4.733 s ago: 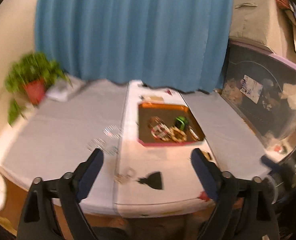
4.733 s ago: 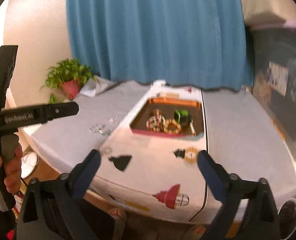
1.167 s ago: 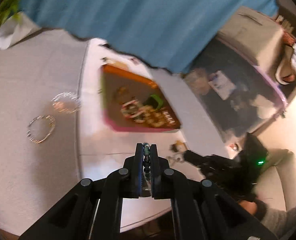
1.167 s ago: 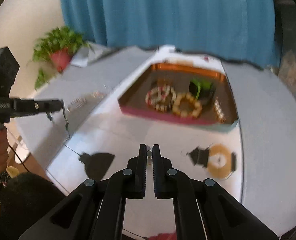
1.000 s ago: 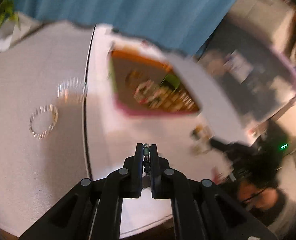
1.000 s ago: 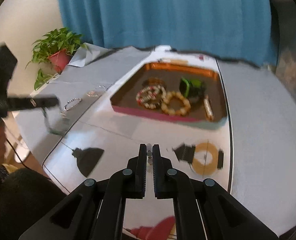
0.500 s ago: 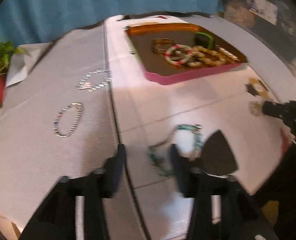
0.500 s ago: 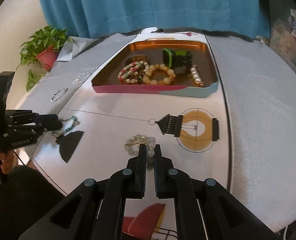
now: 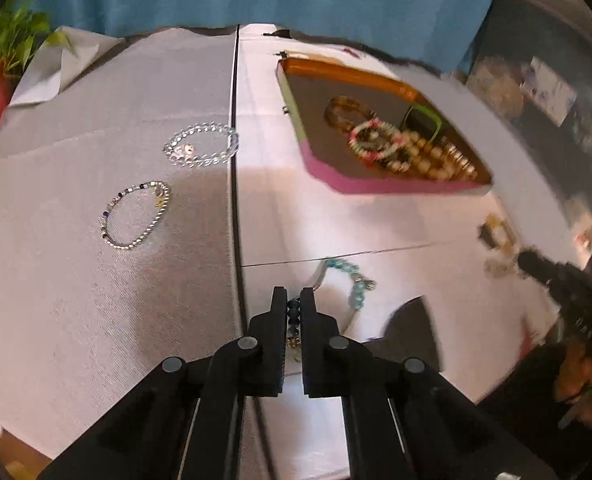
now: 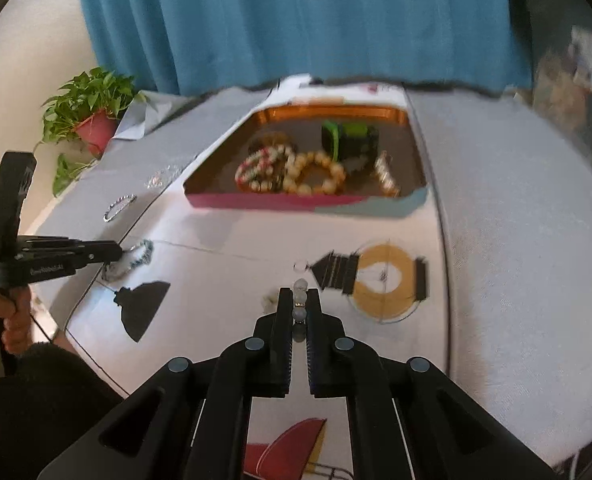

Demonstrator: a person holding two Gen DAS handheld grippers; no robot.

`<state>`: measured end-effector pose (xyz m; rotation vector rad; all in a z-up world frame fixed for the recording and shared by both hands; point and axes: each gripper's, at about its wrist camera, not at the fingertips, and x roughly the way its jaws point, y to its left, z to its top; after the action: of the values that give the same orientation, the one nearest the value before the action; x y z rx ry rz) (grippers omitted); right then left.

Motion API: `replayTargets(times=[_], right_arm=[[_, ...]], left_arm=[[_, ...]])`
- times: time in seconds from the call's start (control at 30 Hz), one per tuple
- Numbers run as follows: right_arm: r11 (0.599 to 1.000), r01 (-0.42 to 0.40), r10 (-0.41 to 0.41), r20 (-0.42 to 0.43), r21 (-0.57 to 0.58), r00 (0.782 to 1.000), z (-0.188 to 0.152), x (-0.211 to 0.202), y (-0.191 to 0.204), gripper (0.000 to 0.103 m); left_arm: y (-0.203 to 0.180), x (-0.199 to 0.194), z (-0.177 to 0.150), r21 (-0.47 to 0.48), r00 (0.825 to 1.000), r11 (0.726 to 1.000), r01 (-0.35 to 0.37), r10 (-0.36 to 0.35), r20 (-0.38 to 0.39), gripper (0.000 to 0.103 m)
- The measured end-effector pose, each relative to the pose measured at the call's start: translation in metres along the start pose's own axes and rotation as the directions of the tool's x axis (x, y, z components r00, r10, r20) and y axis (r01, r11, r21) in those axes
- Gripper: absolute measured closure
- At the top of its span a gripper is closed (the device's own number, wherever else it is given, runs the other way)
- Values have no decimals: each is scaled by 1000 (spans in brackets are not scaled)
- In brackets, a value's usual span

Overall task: Organize jewelry
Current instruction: 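Carry both held pieces over the orange tray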

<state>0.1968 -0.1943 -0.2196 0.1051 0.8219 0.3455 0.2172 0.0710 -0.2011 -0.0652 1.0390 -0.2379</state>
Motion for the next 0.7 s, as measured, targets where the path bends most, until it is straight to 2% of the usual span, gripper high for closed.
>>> replayTargets(times=[0.17,0.3,0.57,0.7], right_arm=[[999,20,-20,4,-27,1000,13,-25,10,97],[999,34,-34,18,-6,999,19,-49,9,97],[998,28,-33,75,63,997,32,-106,4,97],[997,34,-42,107,73,993,45,-125,4,97]], left_arm=[[-23,-26,4,0,998,999,-44,44,44,99],[-42,-48,7,11,994,998,-62,60,88,99],[-78,-94,13,16,983,1000,10,-13,182,99],[-93,-117,20,24,967,998,54,-59,250,99]])
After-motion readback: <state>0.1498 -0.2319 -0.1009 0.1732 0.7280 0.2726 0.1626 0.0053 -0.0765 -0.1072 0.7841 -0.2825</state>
